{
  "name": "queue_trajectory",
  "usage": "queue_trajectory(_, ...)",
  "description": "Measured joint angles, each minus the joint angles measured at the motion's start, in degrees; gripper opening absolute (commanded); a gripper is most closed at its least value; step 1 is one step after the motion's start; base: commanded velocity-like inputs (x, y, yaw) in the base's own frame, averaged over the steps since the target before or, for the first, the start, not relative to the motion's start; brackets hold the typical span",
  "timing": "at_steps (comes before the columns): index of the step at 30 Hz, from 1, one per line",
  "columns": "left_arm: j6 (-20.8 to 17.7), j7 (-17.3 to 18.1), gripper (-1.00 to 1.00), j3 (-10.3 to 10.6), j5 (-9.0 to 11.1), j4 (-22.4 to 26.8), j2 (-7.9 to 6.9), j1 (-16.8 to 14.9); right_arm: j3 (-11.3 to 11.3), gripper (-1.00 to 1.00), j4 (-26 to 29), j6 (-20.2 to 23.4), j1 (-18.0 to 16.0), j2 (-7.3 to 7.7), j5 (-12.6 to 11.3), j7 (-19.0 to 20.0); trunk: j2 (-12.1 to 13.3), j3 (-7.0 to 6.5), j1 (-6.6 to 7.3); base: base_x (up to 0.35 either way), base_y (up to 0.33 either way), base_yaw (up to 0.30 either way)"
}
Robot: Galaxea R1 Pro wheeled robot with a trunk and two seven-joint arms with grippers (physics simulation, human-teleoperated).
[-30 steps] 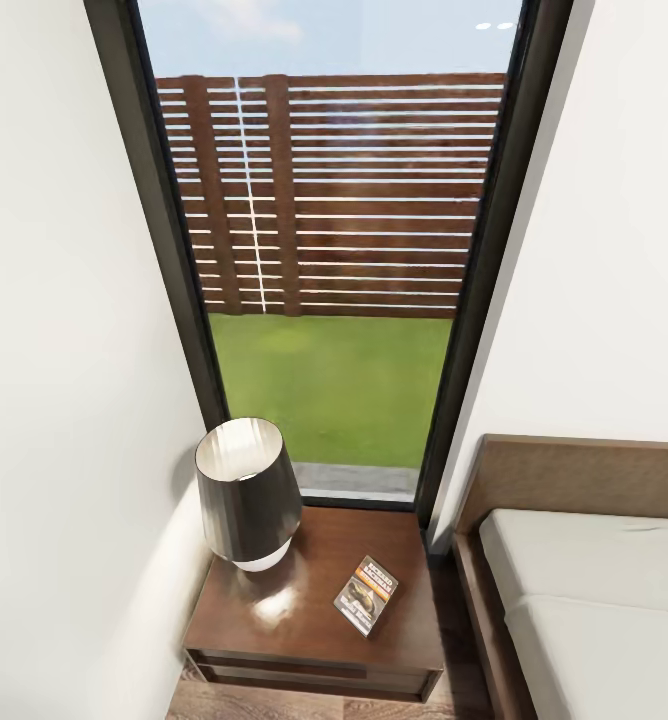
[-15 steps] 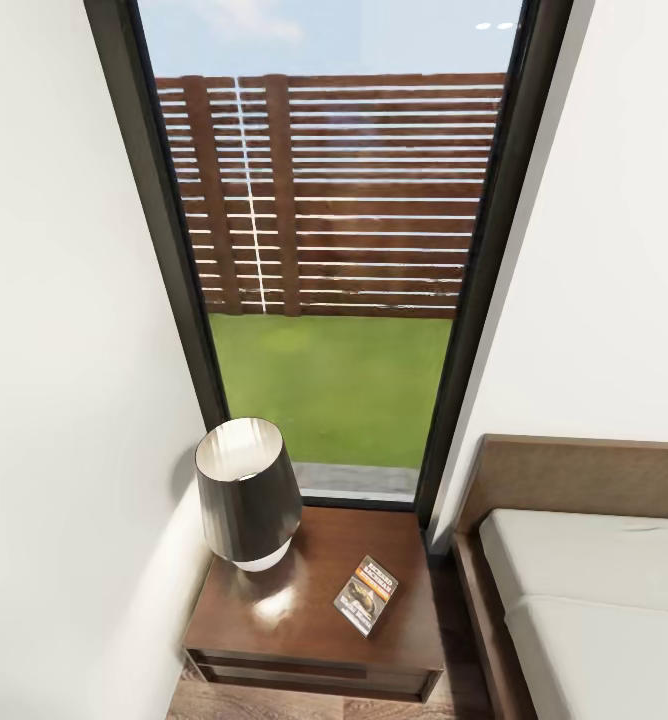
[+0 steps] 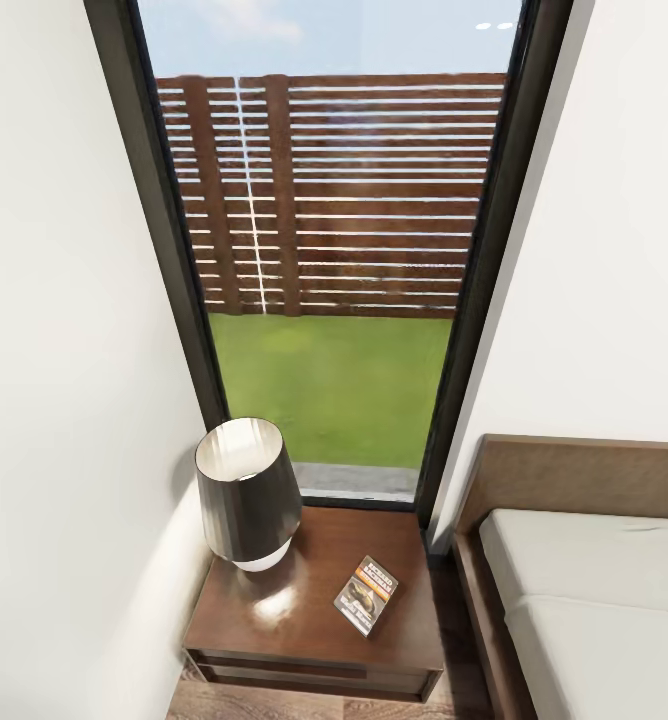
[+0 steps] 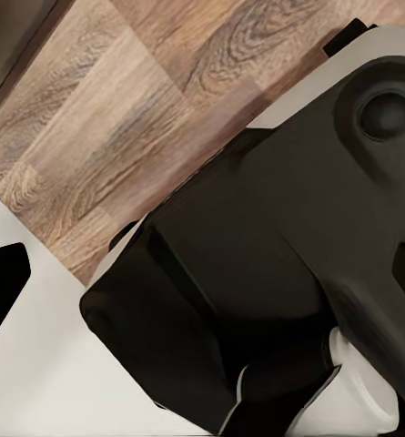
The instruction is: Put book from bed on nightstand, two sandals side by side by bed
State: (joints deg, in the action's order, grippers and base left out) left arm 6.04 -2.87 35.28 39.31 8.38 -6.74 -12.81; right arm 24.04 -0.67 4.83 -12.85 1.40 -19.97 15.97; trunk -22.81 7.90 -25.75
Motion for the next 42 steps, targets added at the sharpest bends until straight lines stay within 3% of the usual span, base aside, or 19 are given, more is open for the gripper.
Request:
queue_trajectory(12,0.0,0.0,1.0,0.0,0.0,0.0,0.0,0.0,0.0,1.0,-0.7,0.0,0.1,0.9,0.0,0.0,0.0,0.0,0.0,0.0,0.0,0.0)
queue_trajectory(42,0.0,0.0,1.0,0.0,0.0,0.0,0.0,0.0,0.0,1.0,-0.8,0.0,0.2,1.02,0.0,-0.1,0.0,0.0,0.0,0.0,0.0,0.0)
